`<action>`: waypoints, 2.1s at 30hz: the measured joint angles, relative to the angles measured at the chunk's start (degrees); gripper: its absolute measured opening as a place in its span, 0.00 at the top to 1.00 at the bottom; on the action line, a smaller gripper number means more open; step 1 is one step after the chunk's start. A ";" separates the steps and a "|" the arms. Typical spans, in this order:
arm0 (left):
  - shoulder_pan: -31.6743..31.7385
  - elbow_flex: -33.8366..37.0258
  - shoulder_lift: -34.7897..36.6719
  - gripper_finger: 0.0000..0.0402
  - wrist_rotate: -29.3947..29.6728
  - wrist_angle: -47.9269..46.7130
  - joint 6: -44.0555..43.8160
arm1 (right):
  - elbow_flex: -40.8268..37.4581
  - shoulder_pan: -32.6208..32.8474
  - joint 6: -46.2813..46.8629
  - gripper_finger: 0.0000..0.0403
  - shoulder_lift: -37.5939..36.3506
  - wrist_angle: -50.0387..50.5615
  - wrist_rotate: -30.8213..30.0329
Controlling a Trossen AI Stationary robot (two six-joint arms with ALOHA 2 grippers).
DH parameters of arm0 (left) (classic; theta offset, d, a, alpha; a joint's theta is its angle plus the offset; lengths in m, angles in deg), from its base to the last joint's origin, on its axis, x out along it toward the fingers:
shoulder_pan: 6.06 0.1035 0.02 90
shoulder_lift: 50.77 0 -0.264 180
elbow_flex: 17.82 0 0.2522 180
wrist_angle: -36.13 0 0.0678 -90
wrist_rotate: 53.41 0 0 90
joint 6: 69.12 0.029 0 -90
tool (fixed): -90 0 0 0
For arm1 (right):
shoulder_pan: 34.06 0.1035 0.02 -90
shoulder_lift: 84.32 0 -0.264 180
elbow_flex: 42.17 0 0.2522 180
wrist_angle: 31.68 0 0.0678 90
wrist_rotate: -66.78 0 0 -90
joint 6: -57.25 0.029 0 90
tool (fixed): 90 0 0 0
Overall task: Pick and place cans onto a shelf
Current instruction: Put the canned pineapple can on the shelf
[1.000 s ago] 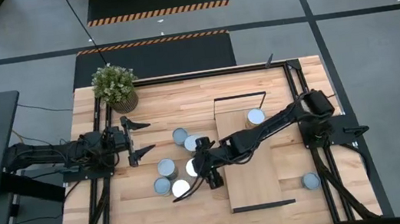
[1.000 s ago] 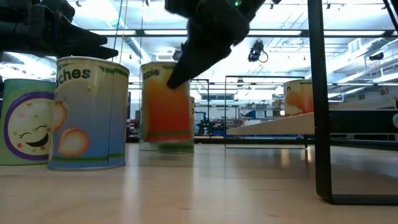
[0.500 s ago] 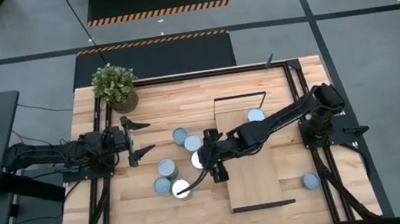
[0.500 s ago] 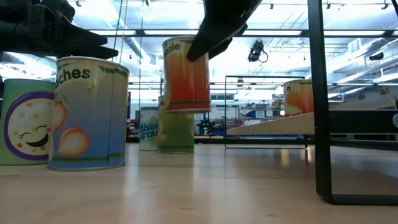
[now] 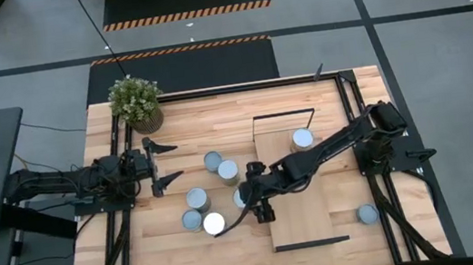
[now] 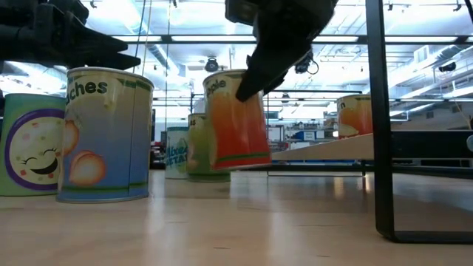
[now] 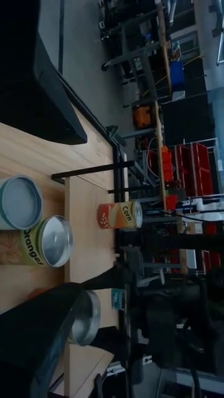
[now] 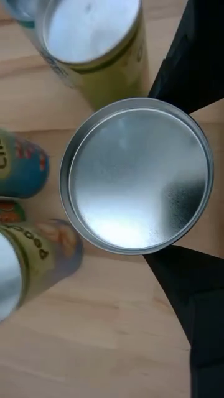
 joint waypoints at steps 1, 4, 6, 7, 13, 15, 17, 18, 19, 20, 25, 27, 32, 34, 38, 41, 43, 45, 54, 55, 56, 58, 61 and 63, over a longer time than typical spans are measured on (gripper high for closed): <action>0.00 0.01 -0.01 0.04 0.01 0.05 0.01 | 0.51 0.12 0.00 0.20 -0.08 1.29 -0.01; 0.00 0.01 -0.01 0.04 0.00 0.26 0.00 | 3.88 0.20 -0.02 0.20 -0.44 4.09 0.01; 0.00 0.01 -0.01 0.04 0.02 0.28 0.00 | 6.18 0.34 -0.04 0.20 -0.96 8.08 -0.15; 0.00 0.01 -0.01 0.04 0.00 0.22 0.00 | 7.26 0.44 0.01 0.20 -0.97 9.71 -0.68; 0.00 0.01 0.01 0.04 0.02 0.37 0.02 | 9.16 2.39 3.95 0.20 -4.22 21.12 -6.89; 0.00 0.01 0.03 0.04 0.02 0.33 0.04 | 9.16 3.26 6.47 0.20 -5.85 24.03 -9.22; 0.00 0.01 0.03 0.04 0.02 0.47 0.04 | 9.16 4.61 8.79 0.20 -7.34 25.81 -11.84; 0.00 0.01 0.03 0.04 0.02 0.48 0.04 | 9.00 5.42 9.89 0.20 -8.25 26.84 -13.25; 0.00 0.01 0.03 0.04 0.02 0.46 0.04 | 8.34 6.27 11.14 0.20 -9.29 27.36 -14.81; 0.00 0.01 0.03 0.04 0.02 0.48 0.02 | 7.27 7.10 12.82 0.20 -10.33 28.33 -16.39; 0.00 0.01 0.03 0.04 0.02 0.52 0.00 | -1.77 11.30 24.97 0.20 -16.12 30.75 -20.67; 0.00 0.01 0.03 0.04 0.02 0.52 0.00 | -5.85 13.13 29.85 0.20 -19.29 30.62 -22.64; 0.00 0.01 0.03 0.04 0.02 0.55 -0.22 | -15.91 16.95 40.59 0.20 -26.74 30.69 -25.74; 0.00 0.01 0.03 0.04 0.02 0.57 -0.35 | -18.98 17.98 43.97 0.20 -28.97 30.47 -26.81; 0.00 0.01 0.03 0.04 0.03 0.61 -0.31 | -23.89 18.76 48.13 0.20 -31.69 30.23 -27.29; 0.00 0.01 0.03 0.04 0.02 0.59 -0.31 | -26.87 18.74 49.98 0.20 -32.28 29.43 -27.33; 0.00 0.01 0.03 0.04 0.02 0.59 -0.39 | -27.94 18.72 50.95 0.20 -32.48 28.77 -27.37; 0.00 0.01 0.03 0.04 0.02 0.59 -0.42 | -28.56 18.72 52.55 0.19 -32.48 28.60 -27.90; 0.02 0.01 0.03 0.04 0.02 0.59 -0.46 | -29.31 18.46 54.88 0.08 -32.37 30.78 -26.00; 0.02 0.01 0.03 0.04 0.02 0.57 -0.46 | -29.31 18.23 54.89 0.07 -32.37 31.28 -25.20; 0.01 0.01 0.01 0.04 0.02 0.57 -0.46 | -29.31 18.00 54.90 0.06 -32.40 31.73 -24.67; 0.00 0.01 0.02 0.04 0.02 0.58 -0.46 | -29.29 17.38 54.87 0.05 -32.48 32.37 -23.81; 0.00 0.01 0.01 0.04 0.02 0.59 -0.46 | -29.28 16.34 54.03 0.05 -32.48 33.46 -22.56; 0.02 0.01 0.01 0.04 0.02 0.59 -0.46 | -29.28 15.70 53.58 0.05 -32.48 34.02 -22.55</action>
